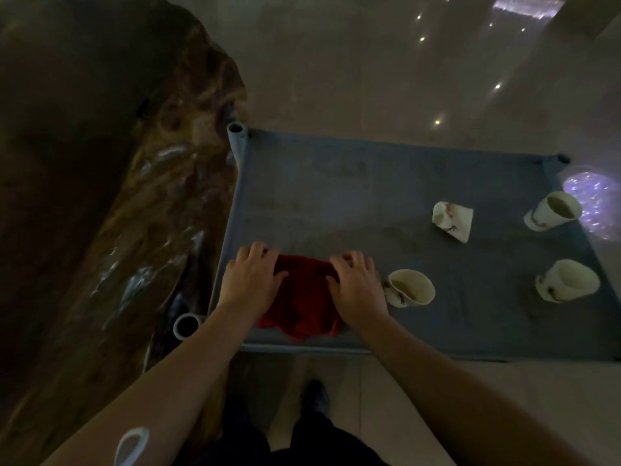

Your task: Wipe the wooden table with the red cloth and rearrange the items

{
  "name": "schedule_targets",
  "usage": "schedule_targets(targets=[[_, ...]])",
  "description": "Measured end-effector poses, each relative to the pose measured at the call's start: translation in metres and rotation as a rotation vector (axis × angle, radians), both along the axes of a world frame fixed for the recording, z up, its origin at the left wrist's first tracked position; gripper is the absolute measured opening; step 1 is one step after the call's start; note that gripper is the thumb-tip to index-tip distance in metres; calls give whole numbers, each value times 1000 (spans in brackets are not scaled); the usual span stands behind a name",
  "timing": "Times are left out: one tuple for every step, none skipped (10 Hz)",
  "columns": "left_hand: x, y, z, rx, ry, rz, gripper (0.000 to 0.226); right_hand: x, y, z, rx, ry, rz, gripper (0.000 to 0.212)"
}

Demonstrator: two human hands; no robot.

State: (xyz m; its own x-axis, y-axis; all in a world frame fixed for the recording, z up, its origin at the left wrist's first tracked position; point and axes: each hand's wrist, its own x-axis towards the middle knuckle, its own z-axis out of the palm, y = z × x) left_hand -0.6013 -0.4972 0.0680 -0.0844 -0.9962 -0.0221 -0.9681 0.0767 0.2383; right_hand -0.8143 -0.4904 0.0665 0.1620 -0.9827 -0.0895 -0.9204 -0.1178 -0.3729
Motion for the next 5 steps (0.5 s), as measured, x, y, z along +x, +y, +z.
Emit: schedule_targets(targets=[[1,3,2,-4,-48,-9,46,0,-1,-1,27,71,104,33],[6,7,5,17,-11,16,52,0,-3,3,30,37,99,33],[13,19,16,91,21,74,57,2,-1,13,39,3,119,34],[27,33,31,145,90,170,65,5,-3,25,36,-88,167,39],[48,50,57,195,273,299,73,11,-6,45,144,-250,228,44]])
